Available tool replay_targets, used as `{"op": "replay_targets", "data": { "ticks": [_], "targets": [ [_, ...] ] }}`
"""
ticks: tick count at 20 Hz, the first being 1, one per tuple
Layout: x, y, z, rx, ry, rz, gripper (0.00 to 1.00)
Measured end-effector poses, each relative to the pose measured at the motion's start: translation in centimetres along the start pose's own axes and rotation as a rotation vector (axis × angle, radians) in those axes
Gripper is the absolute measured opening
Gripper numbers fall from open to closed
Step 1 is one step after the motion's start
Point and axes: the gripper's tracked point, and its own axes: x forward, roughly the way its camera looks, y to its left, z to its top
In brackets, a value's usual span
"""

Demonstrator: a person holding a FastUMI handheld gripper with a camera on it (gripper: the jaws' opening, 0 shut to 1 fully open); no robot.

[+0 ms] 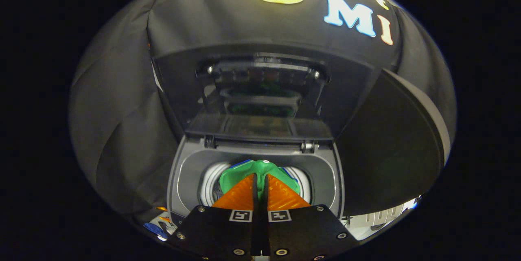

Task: Put the clothes into the washing machine and then close the washing machine lid.

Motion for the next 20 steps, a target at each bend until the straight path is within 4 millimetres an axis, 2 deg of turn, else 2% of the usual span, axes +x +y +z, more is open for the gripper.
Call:
{"op": "replay_targets", "data": {
  "ticks": [5,9,12,18,20],
  "targets": [
    [3.3,0.6,-4.9,-0.028,0.118,0.025,0.00],
    [4.8,0.5,-7.7,-0.026,0.198,0.026,0.00],
    [5.3,0.8,-10.9,-0.015,0.274,0.045,0.00],
    [5.4,0.5,-11.4,0.002,0.281,0.041,0.00],
    [5.7,-0.3,-11.5,0.017,0.281,-0.006,0.00]
  ]
}}
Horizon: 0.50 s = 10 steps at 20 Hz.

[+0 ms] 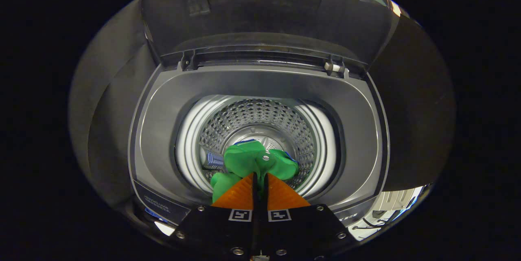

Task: Put the clothes into the washing machine and then close the washing machine lid.

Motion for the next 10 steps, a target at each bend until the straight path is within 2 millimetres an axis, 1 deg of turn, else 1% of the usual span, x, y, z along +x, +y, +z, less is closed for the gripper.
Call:
{"op": "replay_targets", "data": {
  "ticks": [1,2,3,5,6,8,10],
  "targets": [
    [0.2,-0.2,0.2,0.018,-0.005,-0.008,0.08],
    [-0.8,0.0,0.8,0.020,-0.011,0.007,0.26],
    [-0.3,0.1,0.6,0.023,-0.011,0.015,0.44],
    [-0.1,0.1,0.4,0.011,-0.009,0.014,0.80],
    [-0.2,-0.1,0.4,-0.001,-0.007,0.006,0.98],
    [-0.7,0.1,0.7,-0.011,-0.019,0.003,0.98],
    [-1.4,-0.4,1.5,-0.025,-0.052,-0.032,0.98]
  ]
}}
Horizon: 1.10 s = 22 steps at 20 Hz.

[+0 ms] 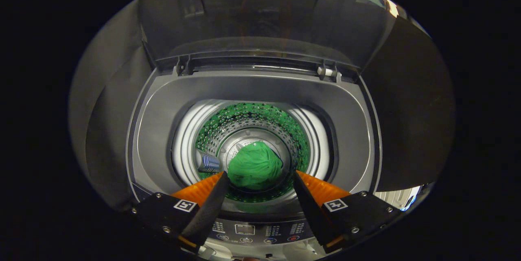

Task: Put the clothes into the washing machine and then close the washing machine lid.

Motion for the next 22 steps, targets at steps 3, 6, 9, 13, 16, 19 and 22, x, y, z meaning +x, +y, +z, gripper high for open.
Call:
{"op": "replay_targets", "data": {
  "ticks": [3,6,9,13,16,19,22],
  "targets": [
    [-2.0,0.3,3.0,0.004,-0.089,0.010,0.98],
    [-6.0,0.0,7.9,0.039,-0.224,0.013,0.98],
    [-11.4,-1.3,14.0,0.091,-0.362,-0.003,0.97],
    [-16.9,-3.4,20.7,0.136,-0.493,-0.043,0.97],
    [-19.3,-4.4,25.0,0.149,-0.550,-0.059,0.97],
    [-19.0,-4.9,27.8,0.145,-0.544,-0.058,0.97],
    [-17.2,-5.1,29.9,0.134,-0.522,-0.046,0.97]
  ]
}}
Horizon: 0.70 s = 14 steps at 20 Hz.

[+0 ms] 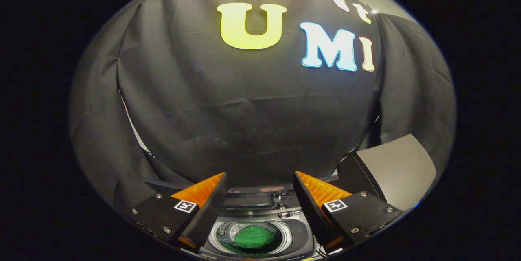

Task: Put the clothes into the washing machine and then close the washing machine lid.

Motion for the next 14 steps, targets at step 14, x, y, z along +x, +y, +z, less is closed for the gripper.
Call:
{"op": "replay_targets", "data": {
  "ticks": [14],
  "targets": [
    [6.7,1.6,-3.0,-0.005,0.109,0.081,0.98]
  ]
}}
